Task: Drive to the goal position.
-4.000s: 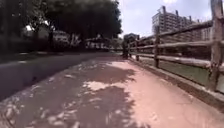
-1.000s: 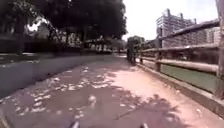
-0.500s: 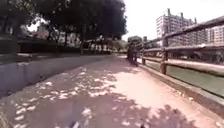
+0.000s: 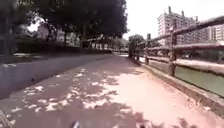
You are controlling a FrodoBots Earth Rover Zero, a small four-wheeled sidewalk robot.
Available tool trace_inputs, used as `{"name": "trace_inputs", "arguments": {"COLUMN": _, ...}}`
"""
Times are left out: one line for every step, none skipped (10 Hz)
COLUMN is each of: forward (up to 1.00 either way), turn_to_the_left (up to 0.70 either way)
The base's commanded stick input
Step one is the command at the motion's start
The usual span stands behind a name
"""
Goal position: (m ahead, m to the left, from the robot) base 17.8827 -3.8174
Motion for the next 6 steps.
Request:
{"name": "trace_inputs", "arguments": {"forward": 0.7, "turn_to_the_left": 0.0}}
{"name": "trace_inputs", "arguments": {"forward": 0.7, "turn_to_the_left": 0.0}}
{"name": "trace_inputs", "arguments": {"forward": 0.7, "turn_to_the_left": 0.0}}
{"name": "trace_inputs", "arguments": {"forward": 0.7, "turn_to_the_left": 0.0}}
{"name": "trace_inputs", "arguments": {"forward": 0.7, "turn_to_the_left": 0.0}}
{"name": "trace_inputs", "arguments": {"forward": 0.7, "turn_to_the_left": 0.0}}
